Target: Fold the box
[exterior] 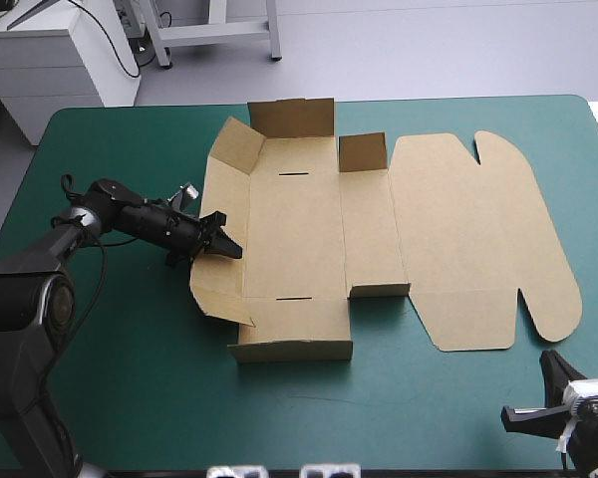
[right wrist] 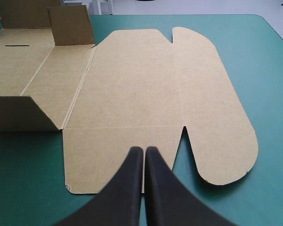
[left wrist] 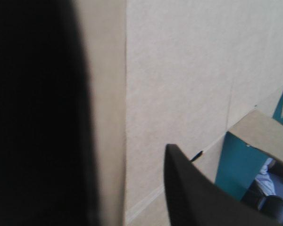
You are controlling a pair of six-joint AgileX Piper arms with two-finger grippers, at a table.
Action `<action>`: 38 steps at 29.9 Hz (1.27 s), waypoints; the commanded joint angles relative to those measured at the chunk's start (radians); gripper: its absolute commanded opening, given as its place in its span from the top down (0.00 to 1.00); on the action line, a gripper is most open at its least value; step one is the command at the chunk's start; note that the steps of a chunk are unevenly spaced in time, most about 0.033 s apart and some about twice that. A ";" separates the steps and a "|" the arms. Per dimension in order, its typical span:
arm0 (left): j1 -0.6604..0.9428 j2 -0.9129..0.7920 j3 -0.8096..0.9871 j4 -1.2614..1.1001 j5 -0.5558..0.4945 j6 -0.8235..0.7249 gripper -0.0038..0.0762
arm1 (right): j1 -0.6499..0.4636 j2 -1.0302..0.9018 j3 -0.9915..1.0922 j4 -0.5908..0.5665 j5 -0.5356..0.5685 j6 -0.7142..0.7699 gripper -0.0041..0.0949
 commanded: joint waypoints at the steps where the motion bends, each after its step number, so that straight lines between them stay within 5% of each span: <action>1: 0.011 -0.049 -0.020 -0.170 0.047 0.014 0.96 | -0.006 -0.023 -0.028 -0.002 -0.073 -0.003 0.96; 12: 0.031 -0.054 -0.050 -0.144 0.090 0.006 0.96 | -0.006 -0.023 -0.028 -0.002 -0.073 -0.003 0.96; 19: 0.005 -0.069 -0.314 0.220 0.115 -0.110 0.96 | -0.006 -0.023 -0.028 -0.002 -0.073 -0.003 0.96; 26: -0.191 -0.075 -0.534 0.720 0.108 -0.112 0.96 | -0.006 -0.023 -0.028 -0.002 -0.073 -0.003 0.96; 38: -0.459 -0.071 -0.567 1.289 0.089 0.333 0.96 | -0.006 -0.023 -0.028 -0.002 -0.073 -0.003 0.96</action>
